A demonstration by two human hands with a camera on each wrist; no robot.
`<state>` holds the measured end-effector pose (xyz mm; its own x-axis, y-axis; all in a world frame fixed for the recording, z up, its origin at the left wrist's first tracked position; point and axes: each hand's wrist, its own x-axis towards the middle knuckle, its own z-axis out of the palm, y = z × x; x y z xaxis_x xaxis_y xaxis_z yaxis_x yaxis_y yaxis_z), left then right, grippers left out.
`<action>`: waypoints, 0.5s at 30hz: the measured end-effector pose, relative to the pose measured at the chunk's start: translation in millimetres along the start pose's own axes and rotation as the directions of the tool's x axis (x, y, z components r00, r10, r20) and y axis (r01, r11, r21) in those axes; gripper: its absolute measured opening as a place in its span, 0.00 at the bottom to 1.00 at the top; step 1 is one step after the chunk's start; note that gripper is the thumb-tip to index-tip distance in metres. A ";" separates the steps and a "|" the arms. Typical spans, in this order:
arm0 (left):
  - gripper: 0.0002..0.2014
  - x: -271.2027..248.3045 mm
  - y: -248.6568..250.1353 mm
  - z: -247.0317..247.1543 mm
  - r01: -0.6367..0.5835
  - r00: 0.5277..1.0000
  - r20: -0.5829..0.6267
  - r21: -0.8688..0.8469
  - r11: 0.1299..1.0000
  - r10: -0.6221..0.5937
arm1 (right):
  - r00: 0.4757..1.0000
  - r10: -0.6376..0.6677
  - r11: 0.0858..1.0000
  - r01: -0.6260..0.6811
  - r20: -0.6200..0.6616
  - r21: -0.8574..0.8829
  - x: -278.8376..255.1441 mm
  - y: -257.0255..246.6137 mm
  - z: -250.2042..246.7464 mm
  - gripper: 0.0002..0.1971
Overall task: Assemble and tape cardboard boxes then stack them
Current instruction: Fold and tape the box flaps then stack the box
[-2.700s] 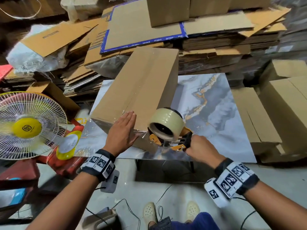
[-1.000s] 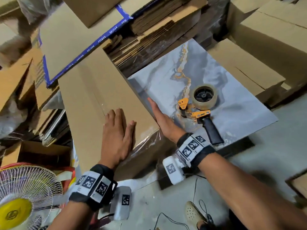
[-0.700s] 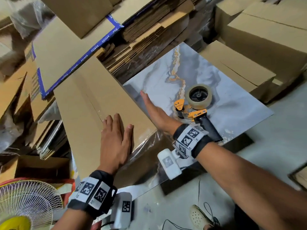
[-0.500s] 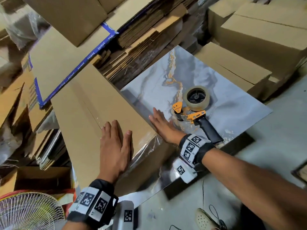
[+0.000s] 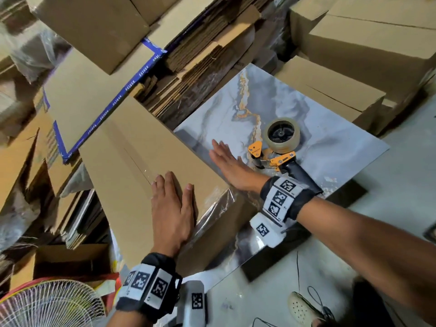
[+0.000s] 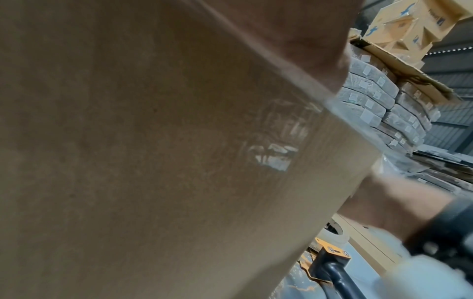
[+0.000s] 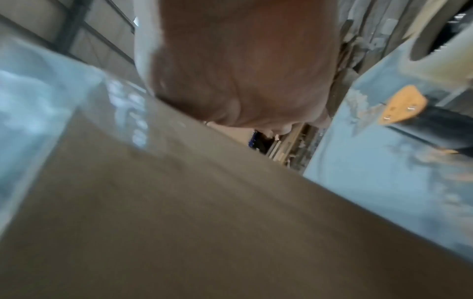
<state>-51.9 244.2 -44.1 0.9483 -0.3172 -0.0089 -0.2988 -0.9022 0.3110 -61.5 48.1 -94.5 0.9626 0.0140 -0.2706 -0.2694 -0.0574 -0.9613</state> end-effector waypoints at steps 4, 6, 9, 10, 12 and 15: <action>0.41 0.5 -5.3 2.1 -0.023 1.000 -0.011 0.005 1.000 0.024 | 0.988 -0.139 0.889 0.153 -0.065 0.432 -3.8 -28.2 14.6 0.33; 0.42 0.5 -7.0 3.0 -0.044 0.999 -0.025 -0.001 0.999 0.044 | 0.988 -0.133 0.875 0.154 -0.077 0.459 -3.9 -16.8 21.8 0.36; 0.38 0.0 -3.7 2.0 -0.055 0.997 -0.060 -0.041 0.998 0.053 | 0.995 -0.058 0.893 0.087 -0.079 0.442 -11.3 0.9 15.5 0.32; 0.36 -0.4 -1.8 1.0 -0.065 0.995 -0.075 -0.052 0.997 0.061 | 0.993 -0.031 0.896 0.079 -0.116 0.437 -17.6 2.3 12.0 0.31; 0.32 -1.4 -2.3 -0.6 -0.101 0.990 -0.110 -0.075 0.992 0.093 | 0.956 -0.009 0.947 0.102 -0.292 0.304 -35.8 -1.0 9.2 0.28; 0.29 -1.4 -11.8 0.7 -0.144 0.979 -0.157 -0.105 0.984 0.127 | 0.909 -0.095 0.995 0.070 -0.406 -0.077 -70.9 -21.5 20.8 0.24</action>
<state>-49.7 255.0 -48.5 0.9078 -0.3788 0.1802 -0.4194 -0.8115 0.4068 -124.6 69.0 -55.7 0.9123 -0.3873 -0.1333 -0.1985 -0.1332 -0.9710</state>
